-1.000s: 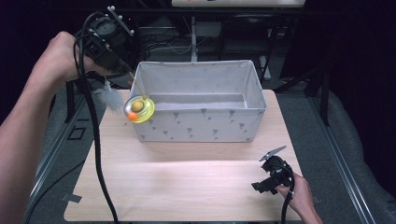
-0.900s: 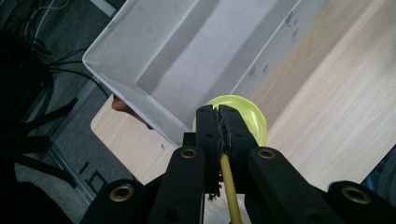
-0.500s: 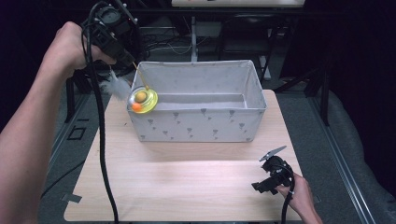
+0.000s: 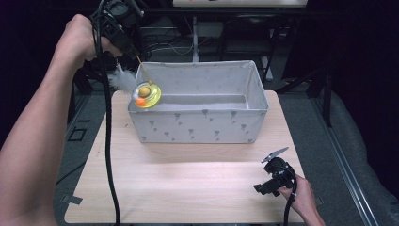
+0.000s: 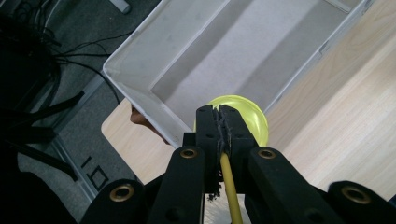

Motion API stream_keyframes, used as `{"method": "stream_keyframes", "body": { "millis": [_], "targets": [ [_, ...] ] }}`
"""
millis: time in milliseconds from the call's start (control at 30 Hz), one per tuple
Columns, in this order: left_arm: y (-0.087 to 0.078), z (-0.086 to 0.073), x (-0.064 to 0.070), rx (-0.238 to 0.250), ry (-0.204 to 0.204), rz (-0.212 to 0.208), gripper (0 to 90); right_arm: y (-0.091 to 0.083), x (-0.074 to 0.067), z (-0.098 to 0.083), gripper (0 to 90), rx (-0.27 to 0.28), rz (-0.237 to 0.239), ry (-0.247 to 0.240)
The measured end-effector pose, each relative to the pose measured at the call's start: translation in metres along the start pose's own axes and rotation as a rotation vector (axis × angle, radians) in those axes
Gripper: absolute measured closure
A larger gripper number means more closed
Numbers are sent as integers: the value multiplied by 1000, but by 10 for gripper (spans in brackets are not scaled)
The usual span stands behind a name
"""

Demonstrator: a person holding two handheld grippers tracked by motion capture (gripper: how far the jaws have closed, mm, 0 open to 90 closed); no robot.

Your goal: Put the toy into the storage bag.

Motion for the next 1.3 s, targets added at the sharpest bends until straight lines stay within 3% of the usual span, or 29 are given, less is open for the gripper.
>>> {"method": "stream_keyframes", "body": {
  "millis": [67,300,467,833,1300],
  "targets": [
    [6,1,-4,-9,-11,4,875,-2,1,0,55,-20,0,-18],
    [22,6,-11,-23,-15,-6,876,1,-1,0,55,12,1,10],
    [36,10,-13,-39,-13,-10,875,-1,1,0,55,-14,1,-9],
    [59,17,-16,-21,-19,-25,875,-2,2,-1,55,-23,-7,-19],
    [87,15,-18,-10,-31,-40,876,-2,1,-1,55,-16,-8,-15]
  ]
}}
Point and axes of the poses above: each handheld gripper's, and its own axes: y roughly forward along the jaws, z roughly out of its top, x roughly to its right, the point moved 5 cm from there along y, roughly forward along the jaws, and after that the axes turned 6 degrees about y, right-handed, at the moved point
